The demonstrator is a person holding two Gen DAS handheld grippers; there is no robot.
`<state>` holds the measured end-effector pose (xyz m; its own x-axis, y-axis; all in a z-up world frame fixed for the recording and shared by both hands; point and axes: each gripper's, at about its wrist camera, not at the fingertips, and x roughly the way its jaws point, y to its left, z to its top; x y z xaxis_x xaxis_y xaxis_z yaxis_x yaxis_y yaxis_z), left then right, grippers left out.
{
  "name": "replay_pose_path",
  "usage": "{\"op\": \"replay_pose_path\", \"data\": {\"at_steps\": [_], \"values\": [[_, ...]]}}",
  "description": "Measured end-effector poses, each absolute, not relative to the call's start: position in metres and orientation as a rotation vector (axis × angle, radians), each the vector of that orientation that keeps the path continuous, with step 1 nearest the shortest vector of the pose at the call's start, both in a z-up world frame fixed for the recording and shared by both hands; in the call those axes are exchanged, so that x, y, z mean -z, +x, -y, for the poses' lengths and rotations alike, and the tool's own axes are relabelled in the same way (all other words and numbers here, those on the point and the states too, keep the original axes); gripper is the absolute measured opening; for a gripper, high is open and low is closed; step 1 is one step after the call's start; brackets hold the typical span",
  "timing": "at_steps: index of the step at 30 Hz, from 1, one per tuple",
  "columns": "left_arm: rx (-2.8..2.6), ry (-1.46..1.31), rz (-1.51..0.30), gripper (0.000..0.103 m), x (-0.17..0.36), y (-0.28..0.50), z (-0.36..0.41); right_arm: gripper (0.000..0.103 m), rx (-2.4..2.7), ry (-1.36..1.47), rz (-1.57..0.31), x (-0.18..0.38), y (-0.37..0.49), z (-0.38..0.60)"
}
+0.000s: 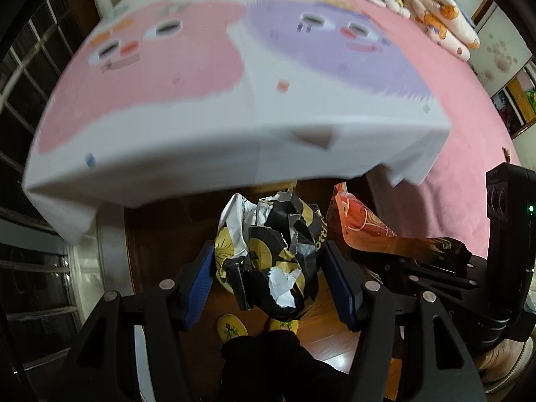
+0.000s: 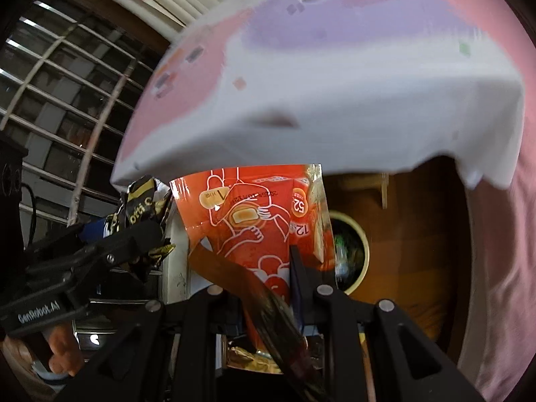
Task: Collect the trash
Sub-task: 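Carry the snack bag and wrapper over the bin and release both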
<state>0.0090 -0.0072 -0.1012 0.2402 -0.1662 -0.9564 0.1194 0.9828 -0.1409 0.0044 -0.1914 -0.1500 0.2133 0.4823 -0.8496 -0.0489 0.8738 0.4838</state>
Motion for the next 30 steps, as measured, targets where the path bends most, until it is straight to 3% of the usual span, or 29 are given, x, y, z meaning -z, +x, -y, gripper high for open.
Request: {"op": "replay_pose_path", "data": {"at_steps": [12,19,23,25,27,30], "values": [[0.198,-0.088,-1.433,0.063,0.278,0.018,0.01,0.021,-0.212,0.447,-1.43,0.319,0.001,0.191],[0.214,-0.055,-1.475,0.067,0.351,0.019,0.023,0.021,-0.157,0.446,-1.467,0.384,0.0,0.192],[0.204,-0.042,-1.502,0.075,0.376,0.02,0.023,0.021,-0.147,0.444,-1.471,0.401,-0.004,0.189],[0.205,-0.046,-1.505,0.084,0.381,0.019,0.019,0.022,-0.141,0.446,-1.474,0.4,-0.005,0.187],[0.199,-0.04,-1.501,0.099,0.383,0.019,0.018,0.022,-0.136,0.451,-1.476,0.403,-0.006,0.188],[0.184,-0.029,-1.489,0.101,0.385,0.018,0.01,0.022,-0.139,0.449,-1.476,0.406,-0.007,0.186]]}}
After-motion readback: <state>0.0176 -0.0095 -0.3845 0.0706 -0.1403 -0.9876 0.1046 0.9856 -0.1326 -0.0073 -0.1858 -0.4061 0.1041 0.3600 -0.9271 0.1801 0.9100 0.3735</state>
